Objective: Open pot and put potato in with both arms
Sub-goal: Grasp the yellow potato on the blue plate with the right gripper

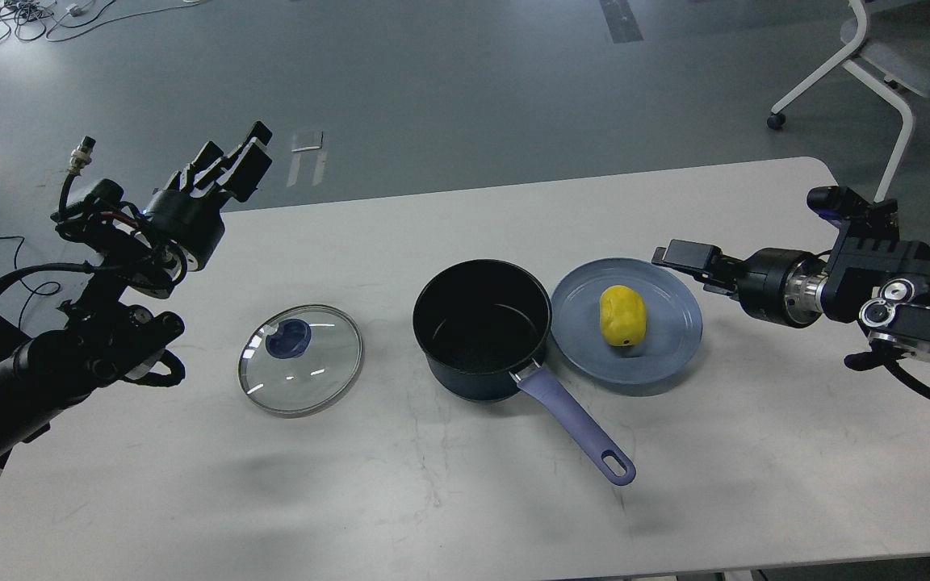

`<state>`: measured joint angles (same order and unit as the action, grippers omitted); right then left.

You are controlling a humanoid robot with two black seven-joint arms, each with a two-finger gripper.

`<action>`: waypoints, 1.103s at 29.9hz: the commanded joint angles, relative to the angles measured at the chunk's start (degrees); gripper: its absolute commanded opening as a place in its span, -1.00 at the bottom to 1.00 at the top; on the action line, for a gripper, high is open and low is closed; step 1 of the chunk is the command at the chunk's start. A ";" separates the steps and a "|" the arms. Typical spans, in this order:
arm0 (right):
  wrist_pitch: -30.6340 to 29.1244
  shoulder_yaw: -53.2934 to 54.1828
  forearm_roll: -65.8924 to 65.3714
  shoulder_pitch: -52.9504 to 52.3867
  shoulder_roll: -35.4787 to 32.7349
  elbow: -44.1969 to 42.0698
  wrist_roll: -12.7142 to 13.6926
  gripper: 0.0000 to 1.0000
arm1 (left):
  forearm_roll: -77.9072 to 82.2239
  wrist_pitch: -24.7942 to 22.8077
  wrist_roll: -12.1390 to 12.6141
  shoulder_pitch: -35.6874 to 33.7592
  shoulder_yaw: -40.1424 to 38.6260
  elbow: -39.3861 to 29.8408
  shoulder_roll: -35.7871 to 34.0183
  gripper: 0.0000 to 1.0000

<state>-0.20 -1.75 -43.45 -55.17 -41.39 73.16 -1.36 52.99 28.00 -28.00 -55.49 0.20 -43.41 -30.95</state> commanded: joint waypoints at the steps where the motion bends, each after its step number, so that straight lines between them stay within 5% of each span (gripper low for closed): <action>1: 0.02 -0.01 0.12 -0.02 0.79 -0.12 0.04 1.00 | 0.10 0.00 0.00 0.03 0.07 -0.01 -0.25 0.98; 13: -0.42 -8.01 -0.49 -4.59 10.28 -6.26 0.48 1.00 | 0.10 0.00 0.00 0.39 0.42 -0.01 -0.34 0.98; 17: -0.42 -10.02 -0.75 -5.82 11.86 -8.64 0.48 0.76 | 0.10 0.00 0.00 0.47 0.42 -0.01 -0.34 0.98; 33: -2.00 -14.86 -0.93 -8.20 15.64 -10.67 3.29 0.61 | 0.19 0.00 0.00 0.56 0.51 -0.01 -0.69 0.98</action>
<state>-1.89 -16.56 -44.39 -63.37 -26.13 62.67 1.25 53.18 28.00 -28.00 -55.03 0.69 -43.41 -31.62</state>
